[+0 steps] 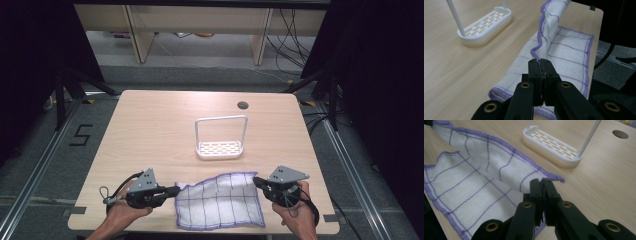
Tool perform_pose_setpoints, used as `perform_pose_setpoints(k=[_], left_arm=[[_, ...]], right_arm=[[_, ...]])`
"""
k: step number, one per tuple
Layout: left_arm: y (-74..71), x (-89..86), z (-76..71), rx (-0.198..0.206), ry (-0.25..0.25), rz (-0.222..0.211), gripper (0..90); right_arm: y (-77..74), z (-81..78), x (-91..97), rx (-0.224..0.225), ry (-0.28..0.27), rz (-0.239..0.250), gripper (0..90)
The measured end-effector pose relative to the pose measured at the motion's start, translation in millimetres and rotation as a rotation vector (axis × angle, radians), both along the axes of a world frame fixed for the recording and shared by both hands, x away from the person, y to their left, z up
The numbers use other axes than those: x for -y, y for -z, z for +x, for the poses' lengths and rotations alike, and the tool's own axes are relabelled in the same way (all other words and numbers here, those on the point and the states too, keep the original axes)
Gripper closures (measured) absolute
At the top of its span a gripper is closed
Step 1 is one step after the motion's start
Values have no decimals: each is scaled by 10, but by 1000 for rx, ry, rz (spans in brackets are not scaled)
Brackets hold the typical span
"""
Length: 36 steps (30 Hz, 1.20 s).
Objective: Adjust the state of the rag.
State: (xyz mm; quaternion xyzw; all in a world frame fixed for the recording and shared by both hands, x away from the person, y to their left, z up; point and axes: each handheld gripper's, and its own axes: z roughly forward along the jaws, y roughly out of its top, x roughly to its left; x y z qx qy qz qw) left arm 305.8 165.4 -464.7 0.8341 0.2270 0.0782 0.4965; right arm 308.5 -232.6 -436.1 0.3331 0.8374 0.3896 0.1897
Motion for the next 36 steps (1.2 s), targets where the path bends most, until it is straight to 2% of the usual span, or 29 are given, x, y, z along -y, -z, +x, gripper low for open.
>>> perform_pose_setpoints(k=[2, 3, 4, 5, 7, 8, 12, 14, 15, 17, 18, 19, 20, 21, 23, 24, 25, 26, 28, 29, 30, 31, 32, 35, 36], left_arm=[[27, 6, -35, 1, 7, 15, 871], [60, 17, -67, -6, 19, 17, 871], [128, 32, -120, -21, 39, 40, 870], [128, 32, -120, -21, 39, 40, 870], [201, 65, -176, -47, 49, 38, 869], [254, 101, -221, -49, 80, 55, 868], [294, 136, -289, -49, 115, 78, 868], [312, 144, -297, -55, 116, 62, 866], [341, 139, -304, -71, 122, 74, 865], [358, 138, -321, -79, 108, 88, 861], [393, 139, -328, -86, 126, 88, 850], [393, 139, -328, -86, 126, 88, 824], [400, 137, -335, -106, 129, 76, 824], [398, 128, -336, -119, 138, 74, 791], [383, 122, -346, -108, 136, 71, 715], [357, 115, -349, -107, 140, 69, 715], [341, 118, -370, -123, 111, 42, 643], [303, 98, -368, -114, 108, 11, 602], [264, 55, -342, -101, 96, 18, 540], [269, 50, -340, -111, 88, -4, 528], [267, 33, -324, -102, 94, 8, 522], [272, 43, -348, -121, 63, 0, 512], [282, 44, -336, -104, 86, 5, 507], [293, 66, -356, -113, 96, 21, 499], [303, 92, -369, -108, 124, 42, 499]], right_arm=[[25, -28, 9, 1, 6, 5, 882], [71, -93, 17, -6, 4, 3, 881], [92, -129, 18, -7, 2, 3, 880], [92, -129, 18, -7, 2, 3, 880], [154, -204, 19, -19, 8, -8, 878], [209, -251, 23, -28, 5, -23, 876], [295, -349, 45, -49, 3, -33, 864], [330, -397, 53, -52, 8, -51, 855], [344, -420, 58, -60, 9, -63, 842], [355, -439, 66, -60, 10, -59, 834], [356, -483, 86, -73, 20, -46, 789], [356, -483, 86, -73, 20, -46, 789], [344, -504, 93, -83, 36, -31, 773], [310, -522, 124, -73, 67, -17, 715], [293, -512, 139, -67, 65, -23, 679], [287, -499, 147, -50, 48, -36, 649], [269, -518, 135, -62, 63, -30, 618], [269, -533, 103, -83, 58, -30, 580], [274, -537, 86, -82, 44, -29, 553], [276, -551, 69, -98, 49, -22, 552], [274, -549, 68, -96, 31, -31, 555], [281, -552, 61, -92, 29, -36, 576], [287, -541, 59, -76, 6, -56, 609], [312, -531, 37, -88, 2, -107, 746], [322, -523, 39, -99, -4, -122, 810]])
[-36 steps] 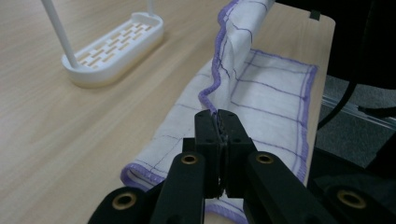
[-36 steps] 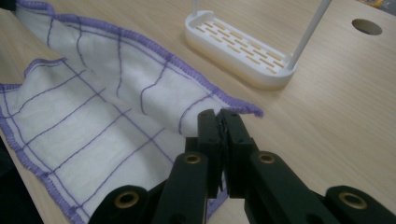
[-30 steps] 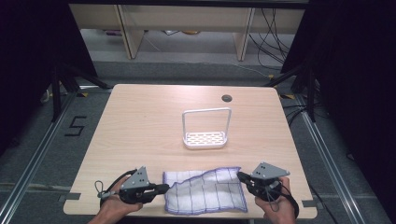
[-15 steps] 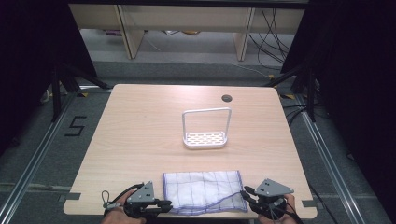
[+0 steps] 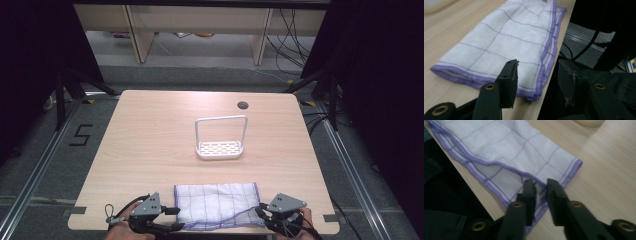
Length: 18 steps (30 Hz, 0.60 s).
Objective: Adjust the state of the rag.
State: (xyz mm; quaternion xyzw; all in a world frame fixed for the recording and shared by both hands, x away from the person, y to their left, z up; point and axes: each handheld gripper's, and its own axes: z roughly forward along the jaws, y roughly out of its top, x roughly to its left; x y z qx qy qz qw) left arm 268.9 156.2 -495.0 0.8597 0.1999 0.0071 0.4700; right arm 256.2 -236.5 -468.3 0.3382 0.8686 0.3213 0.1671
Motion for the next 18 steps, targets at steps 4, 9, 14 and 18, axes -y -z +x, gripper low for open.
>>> perform_pose_setpoints(k=[4, 9, 14, 18], left_arm=[[20, 35, -20, -6, 3, 13, 501], [26, 29, 20, -8, 8, 19, 506], [20, 15, 25, -10, -19, 11, 506], [30, 16, 31, -7, -21, 10, 505]], right_arm=[[-30, 4, 34, -11, -1, -29, 900], [-140, -27, 34, 23, 5, 5, 877], [-92, 114, 12, -64, 80, 57, 553], [25, 203, -29, -88, 46, 69, 691]])
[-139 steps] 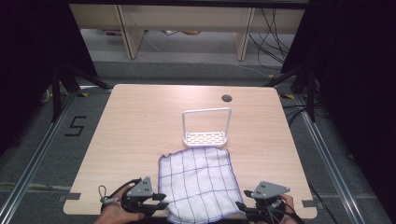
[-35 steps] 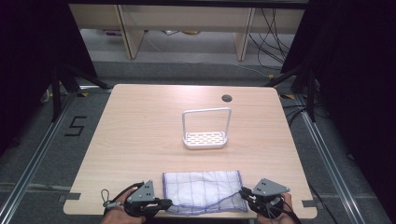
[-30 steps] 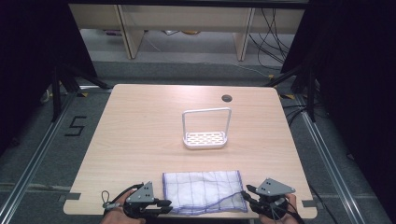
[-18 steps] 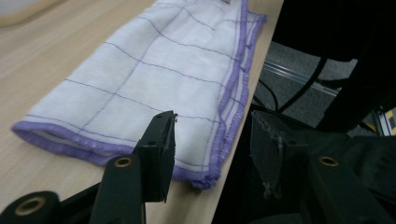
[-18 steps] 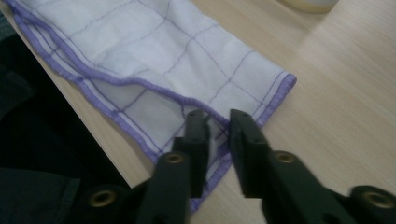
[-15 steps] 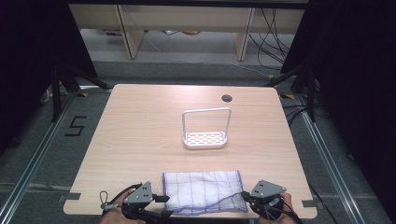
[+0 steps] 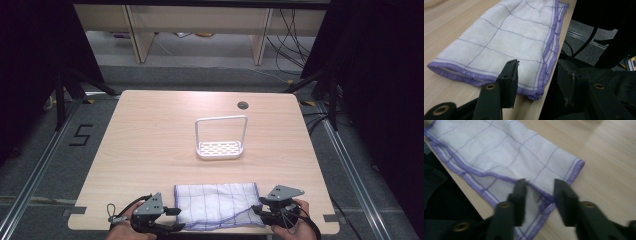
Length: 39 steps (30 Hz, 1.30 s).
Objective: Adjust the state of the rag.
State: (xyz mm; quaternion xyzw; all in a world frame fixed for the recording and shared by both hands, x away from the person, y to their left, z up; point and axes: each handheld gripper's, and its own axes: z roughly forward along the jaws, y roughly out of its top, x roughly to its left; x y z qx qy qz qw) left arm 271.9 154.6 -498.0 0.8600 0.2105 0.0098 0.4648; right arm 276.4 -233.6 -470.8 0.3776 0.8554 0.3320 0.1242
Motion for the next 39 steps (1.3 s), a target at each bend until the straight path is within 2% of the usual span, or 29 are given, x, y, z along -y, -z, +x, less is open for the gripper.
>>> perform_pose_setpoints(k=[2, 3, 4, 5, 6, 7, 9, 10, 11, 12, 13, 14, 15, 16, 17, 18, 20, 21, 22, 23, 24, 25, 27, 28, 29, 30, 32, 34, 39], left_arm=[[-3, -12, 10, 10, 7, 7, 506], [-1, -12, 4, 0, -3, 1, 506], [3, -8, -7, -20, -14, -14, 505], [3, -13, 8, -3, -2, -10, 505], [3, -13, 8, -3, -2, -10, 505], [-2, -21, 11, -5, -9, 8, 506], [4, -8, 1, -15, -4, -7, 507], [4, -8, 1, -15, -4, -7, 508], [-1, -11, 5, -7, 13, 10, 508], [-1, -11, 5, -7, 13, 10, 508], [3, -6, 3, -11, 15, 6, 508], [3, -7, 4, -11, 12, 6, 507], [7, -3, 2, -14, 2, -13, 506], [-6, -18, 14, -21, -3, -9, 504], [-6, -18, 14, -21, -3, -9, 498], [-39, -49, 66, -25, -26, -8, 489], [-72, -77, 142, -7, -51, -30, 484], [-101, -90, 182, -1, -74, -27, 482], [-122, -104, 240, 14, -86, -31, 479], [-146, -124, 301, 24, -98, -18, 473], [-160, -137, 367, 38, -114, -4, 467], [-162, -146, 437, 34, -131, -6, 461], [-160, -152, 511, 33, -145, 1, 459], [-151, -151, 584, 22, -150, 16, 454], [-141, -156, 659, 17, -146, 48, 447], [-93, -145, 780, 5, -174, 73, 446], [-69, -138, 832, -6, -174, 85, 445], [-14, -95, 922, -35, -178, 89, 446], [7, -44, 979, -60, -166, 96, 447]], right_arm=[[-20, -20, 7, -26, -30, -15, 833], [-48, -37, 20, -3, -49, -28, 869], [-80, -72, 21, 4, -58, -44, 885], [-109, -107, 22, 35, -72, -64, 892], [-109, -107, 22, 35, -72, -64, 892], [-157, -220, 0, 33, -70, -87, 895], [-136, -296, -23, 42, -86, -110, 895], [-100, -311, -26, 38, -92, -133, 894], [-60, -317, -30, 10, -93, -150, 893], [-60, -317, -30, 10, -93, -150, 893], [5, -321, -38, -16, -76, -152, 891], [106, -279, -24, -39, -95, -185, 888], [147, -282, -36, -52, -89, -184, 883], [165, -280, -37, -62, -105, -192, 865], [165, -280, -37, -62, -105, -192, 865], [154, -284, -40, -65, -77, -158, 758], [106, -281, -9, -64, -49, -132, 642], [68, -280, 10, -53, -22, -115, 593], [43, -265, 36, -18, -6, -90, 561], [8, -277, 50, -29, 25, -64, 534], [-21, -270, 73, -18, 40, -43, 520], [-32, -263, 90, -3, 64, -31, 509], [-35, -261, 97, -1, 87, -24, 501], [-26, -250, 104, 9, 100, -25, 497], [-11, -248, 100, 2, 117, -23, 492], [26, -235, 88, -20, 135, -23, 486], [53, -224, 89, -9, 137, -30, 479], [92, -216, 61, -31, 158, -26, 476], [164, -193, 24, -50, 167, -33, 463]])
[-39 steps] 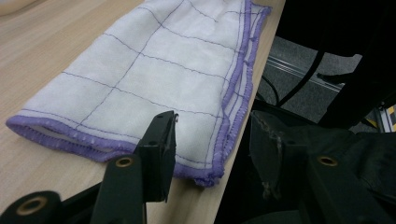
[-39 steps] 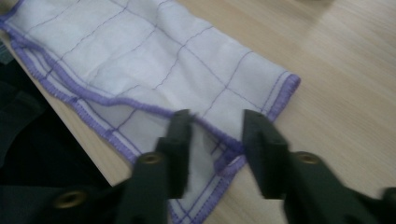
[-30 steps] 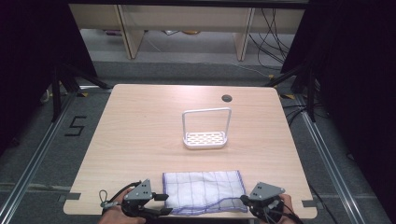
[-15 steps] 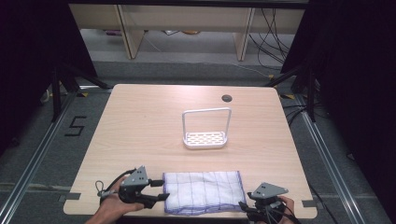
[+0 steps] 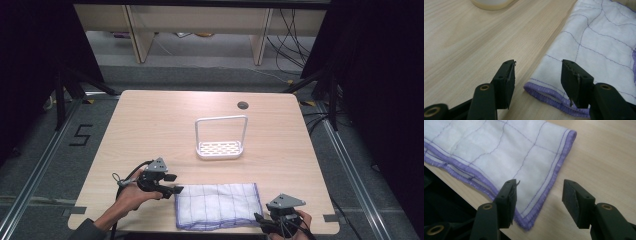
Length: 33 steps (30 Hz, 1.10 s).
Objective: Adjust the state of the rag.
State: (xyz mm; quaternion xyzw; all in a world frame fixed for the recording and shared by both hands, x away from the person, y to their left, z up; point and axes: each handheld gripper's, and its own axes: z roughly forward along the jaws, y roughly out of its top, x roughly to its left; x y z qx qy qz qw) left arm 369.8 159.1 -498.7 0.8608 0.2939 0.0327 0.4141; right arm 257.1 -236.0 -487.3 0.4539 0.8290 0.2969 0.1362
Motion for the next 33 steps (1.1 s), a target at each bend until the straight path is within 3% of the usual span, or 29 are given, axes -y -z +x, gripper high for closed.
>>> perform_pose_setpoints(k=[2, 3, 5, 8, 12, 16, 17, 24, 25, 26, 28, 29, 31, 32, 33], left_arm=[[6, 21, 10, -3, -3, 2, 452], [11, 33, 12, -5, 0, 5, 456], [40, 67, 17, -10, 22, 41, 458], [67, 90, 1, -9, 43, 76, 462], [84, 103, -37, -7, 51, 75, 516], [104, 96, -55, -1, 63, 88, 599], [104, 94, -70, 3, 76, 81, 623], [125, 90, -115, 13, 97, 62, 773], [122, 81, -129, 27, 107, 75, 787], [122, 81, -129, 27, 107, 75, 797], [119, 73, -179, 29, 104, 59, 808], [118, 58, -198, 29, 103, 55, 811], [109, 18, -252, 33, 106, 56, 815], [106, 3, -296, 29, 107, 46, 816], [101, -17, -345, 22, 103, 36, 817]], right_arm=[[17, 2, -6, -1, 0, -5, 463], [44, -2, -21, -12, -3, -33, 463], [77, -5, -33, -7, -9, -59, 460], [81, -29, -67, -12, 2, -68, 457], [85, -43, -87, -8, 4, -78, 467], [102, -31, -63, -6, -2, -57, 492], [104, -40, -50, -24, 5, -29, 525], [110, -53, -50, -17, -24, -14, 633], [112, -56, -48, -23, -44, 8, 742], [120, -54, -44, -27, -56, 29, 788], [129, -38, -20, -31, -89, 38, 838], [149, -28, -26, -10, -95, 55, 847], [132, -17, -48, -21, -105, 47, 856], [109, 3, -48, -38, -118, 20, 858], [107, 45, -50, -26, -128, 12, 860]])
